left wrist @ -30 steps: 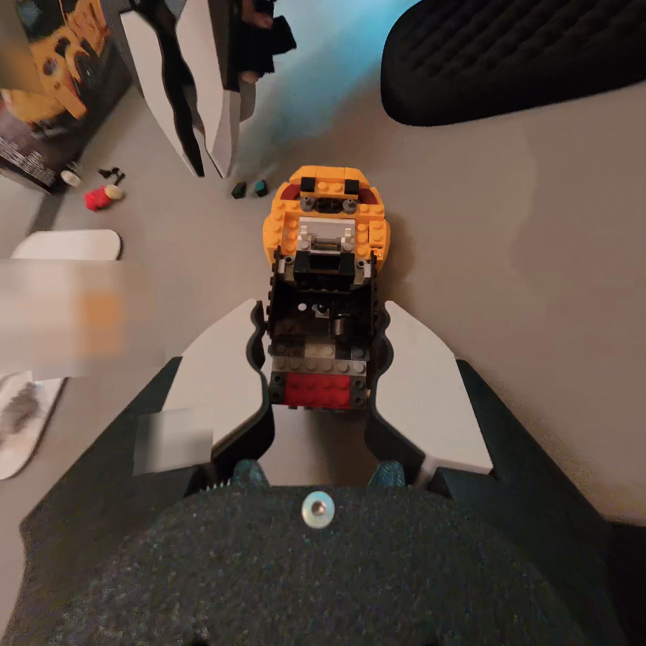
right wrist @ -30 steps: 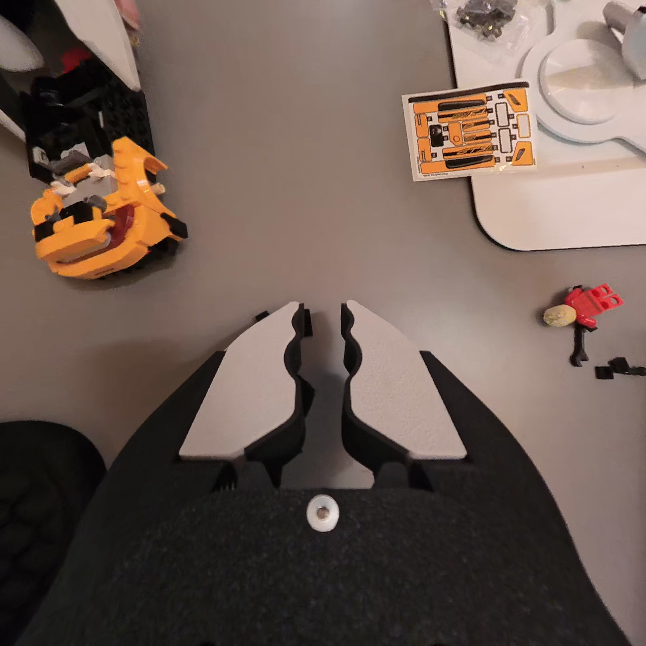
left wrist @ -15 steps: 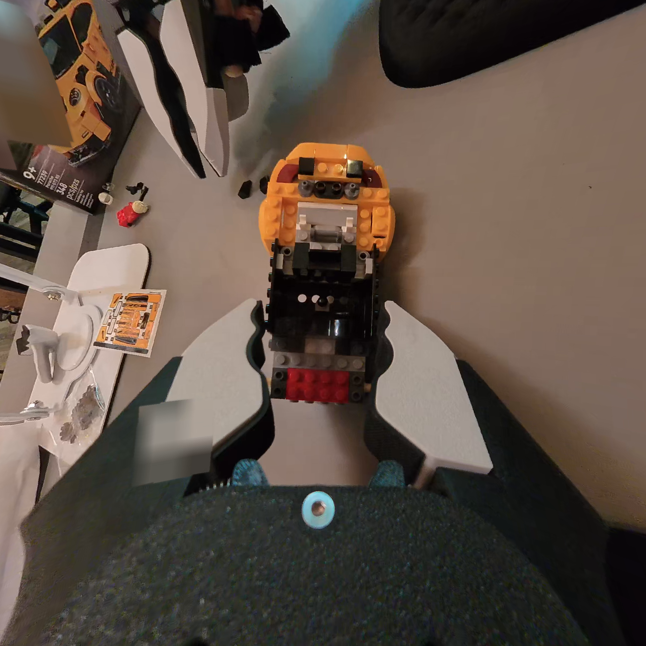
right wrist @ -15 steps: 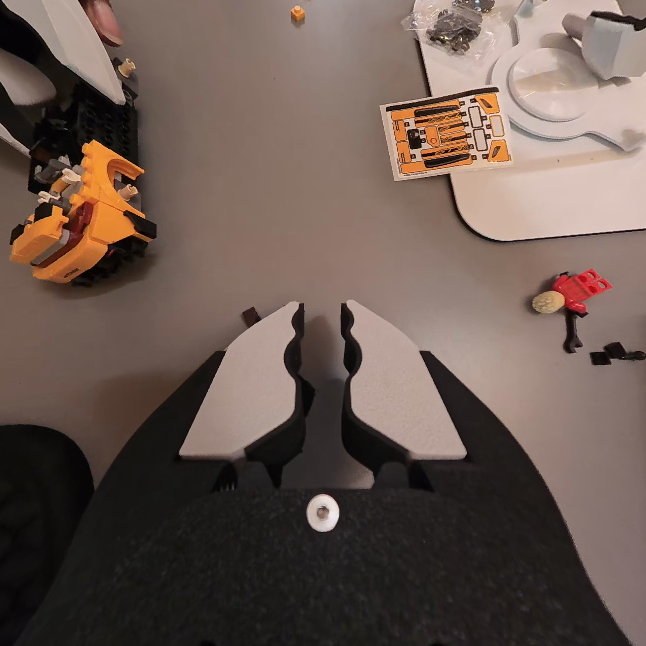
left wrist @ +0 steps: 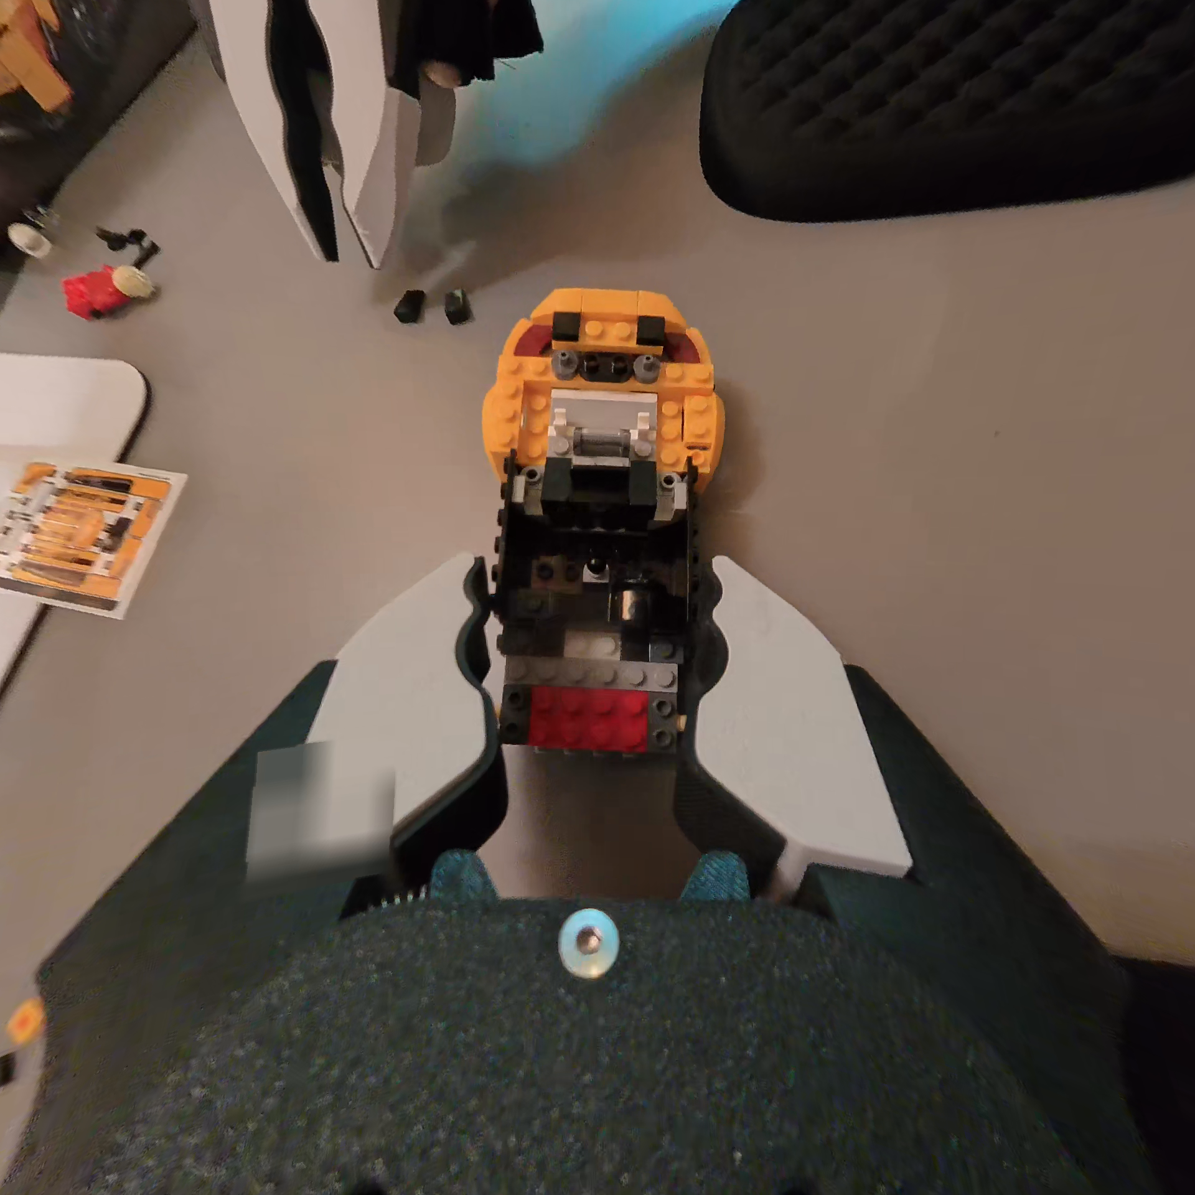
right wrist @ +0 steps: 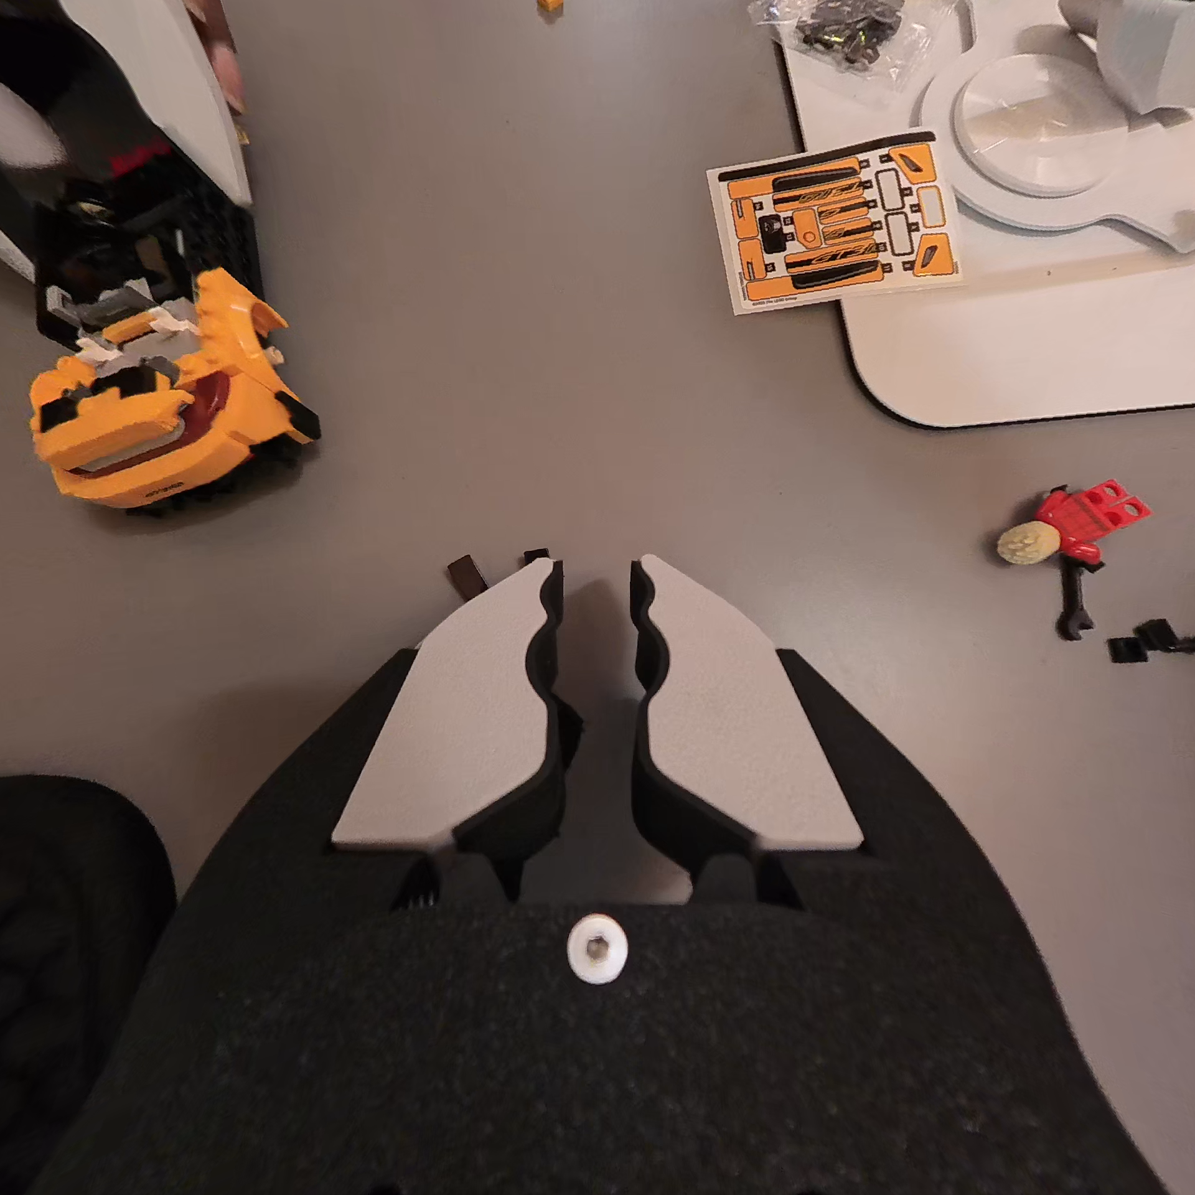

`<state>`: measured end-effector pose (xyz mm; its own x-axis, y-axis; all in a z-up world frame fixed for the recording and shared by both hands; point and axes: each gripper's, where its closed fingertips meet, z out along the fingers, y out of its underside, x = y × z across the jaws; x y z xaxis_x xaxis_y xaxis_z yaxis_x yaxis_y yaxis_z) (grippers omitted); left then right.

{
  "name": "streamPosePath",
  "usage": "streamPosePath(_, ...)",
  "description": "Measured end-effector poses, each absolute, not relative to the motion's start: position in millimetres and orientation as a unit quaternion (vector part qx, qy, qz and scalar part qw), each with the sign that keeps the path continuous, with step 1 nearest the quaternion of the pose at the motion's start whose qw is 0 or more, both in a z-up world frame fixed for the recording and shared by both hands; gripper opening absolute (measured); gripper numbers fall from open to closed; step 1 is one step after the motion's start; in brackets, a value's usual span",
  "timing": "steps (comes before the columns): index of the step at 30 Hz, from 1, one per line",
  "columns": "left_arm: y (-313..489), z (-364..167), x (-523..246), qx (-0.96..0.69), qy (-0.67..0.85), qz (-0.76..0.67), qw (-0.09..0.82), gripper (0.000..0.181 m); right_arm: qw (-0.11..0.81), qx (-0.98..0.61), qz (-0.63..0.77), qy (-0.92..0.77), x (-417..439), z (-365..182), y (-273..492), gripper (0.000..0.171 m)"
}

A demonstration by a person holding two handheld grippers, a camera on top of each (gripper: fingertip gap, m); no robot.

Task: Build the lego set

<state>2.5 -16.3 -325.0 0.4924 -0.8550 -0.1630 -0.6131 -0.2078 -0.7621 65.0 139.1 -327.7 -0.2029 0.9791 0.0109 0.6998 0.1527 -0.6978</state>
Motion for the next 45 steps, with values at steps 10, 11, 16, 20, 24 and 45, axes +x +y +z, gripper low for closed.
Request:
streamPosePath(10, -14, -327, 0, -0.78, 0.444, -0.194, 0.395, 0.061, 0.237, -0.582, 0.29, -0.721, 64, -331, 136, 0.019)
streamPosePath(11, -14, -327, 0, -0.78, 0.444, -0.192, 0.397, 0.061, 0.237, -0.582, 0.29, -0.721, 64, -331, 136, 0.019)
streamPosePath(16, -14, -326, 0, -0.779, 0.444, -0.194, 0.399, 0.059, 0.24, -0.582, 0.291, -0.72, 64, -330, 137, 0.019)
streamPosePath(20, -16, -326, 2, -0.777, 0.443, -0.206, 0.397, 0.063, 0.24, -0.582, 0.292, -0.72, 64, -329, 137, 0.019)
streamPosePath(24, -16, -326, 2, -0.777, 0.443, -0.208, 0.396, 0.065, 0.24, -0.582, 0.293, -0.72, 64, -329, 136, 0.019)
streamPosePath(45, -17, -338, -1, -0.795, 0.441, -0.198, 0.366, 0.063, 0.24, -0.584, 0.297, -0.717, 65, -329, 137, 0.019)
